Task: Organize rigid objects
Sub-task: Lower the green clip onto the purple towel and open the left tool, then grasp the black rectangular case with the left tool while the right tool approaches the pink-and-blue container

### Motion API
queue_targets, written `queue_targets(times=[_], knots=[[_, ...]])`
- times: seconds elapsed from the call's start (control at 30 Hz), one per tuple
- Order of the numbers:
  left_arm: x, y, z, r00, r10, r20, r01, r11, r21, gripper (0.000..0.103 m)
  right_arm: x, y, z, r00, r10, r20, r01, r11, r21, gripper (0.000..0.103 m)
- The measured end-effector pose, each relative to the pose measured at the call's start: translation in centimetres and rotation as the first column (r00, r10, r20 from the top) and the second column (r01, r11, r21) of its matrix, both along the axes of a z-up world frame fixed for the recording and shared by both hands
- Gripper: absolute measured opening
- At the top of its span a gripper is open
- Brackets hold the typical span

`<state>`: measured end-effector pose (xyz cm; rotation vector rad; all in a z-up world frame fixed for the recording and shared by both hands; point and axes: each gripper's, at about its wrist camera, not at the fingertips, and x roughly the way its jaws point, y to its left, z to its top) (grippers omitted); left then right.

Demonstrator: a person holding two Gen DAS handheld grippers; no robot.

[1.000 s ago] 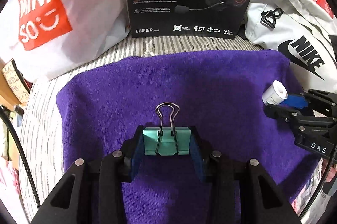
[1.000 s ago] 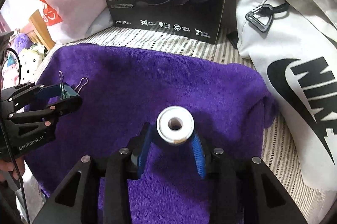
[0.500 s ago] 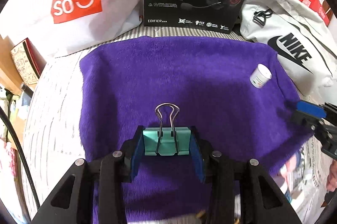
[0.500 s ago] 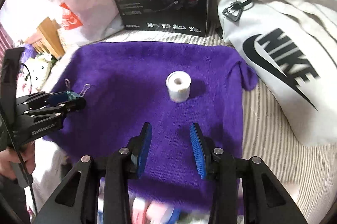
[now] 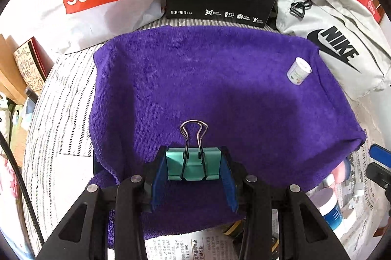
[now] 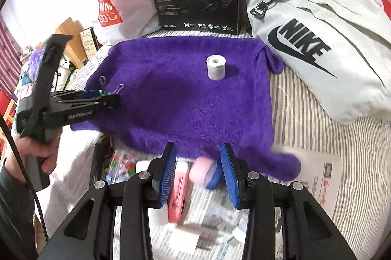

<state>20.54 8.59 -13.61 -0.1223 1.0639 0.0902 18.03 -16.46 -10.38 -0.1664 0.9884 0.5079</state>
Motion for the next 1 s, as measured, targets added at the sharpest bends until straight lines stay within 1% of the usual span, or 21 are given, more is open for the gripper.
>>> queue_targets(times=[0.17,0.3,0.47,0.63,0.8,0.87,0.93,1.0], knots=[[-0.3,-0.1,-0.3,1.000,0.000,0.001,0.000,1.000,0.008,0.039,-0.7,-0.3,-0.2,1.000,-0.004,-0.010,0.004,1.000,0.005,0.038],[-0.6,-0.5,-0.3,1.000,-0.020,-0.009,0.020,0.999,0.030,0.046,-1.2,-0.5,-0.5,1.000,-0.004,-0.021,0.004,1.000,0.014,0.038],[-1.2,0.0,-0.1,1.000,0.002,-0.005,-0.002,1.000,0.015,0.046,-1.6,-0.7,-0.9,1.000,-0.005,-0.031,0.006,1.000,0.019,0.038],[-2.9,0.4,1.2,1.000,0.016,0.023,-0.016,1.000,0.001,0.046,-2.1,-1.1,-1.1,1.000,-0.004,-0.028,0.004,1.000,0.018,0.038],[-5.2,-0.6,2.7,0.998,-0.010,0.063,0.010,1.000,-0.001,0.046,-2.6,-1.8,-1.9,1.000,-0.017,-0.026,0.017,1.000,0.005,0.038],[-5.6,-1.1,2.8,0.998,-0.005,0.063,0.005,1.000,0.016,0.046,-2.7,-2.1,-2.4,0.999,-0.020,-0.040,0.020,1.000,0.006,0.038],[-6.5,-1.3,2.8,0.997,-0.008,0.073,0.008,1.000,0.002,0.046,-2.8,-2.3,-2.8,0.999,-0.024,-0.048,0.024,1.000,0.002,0.038],[-7.4,-1.4,2.5,0.998,-0.009,0.069,0.012,0.999,-0.037,0.046,-3.0,-2.6,-3.2,0.998,-0.027,-0.058,0.027,1.000,0.002,0.038]])
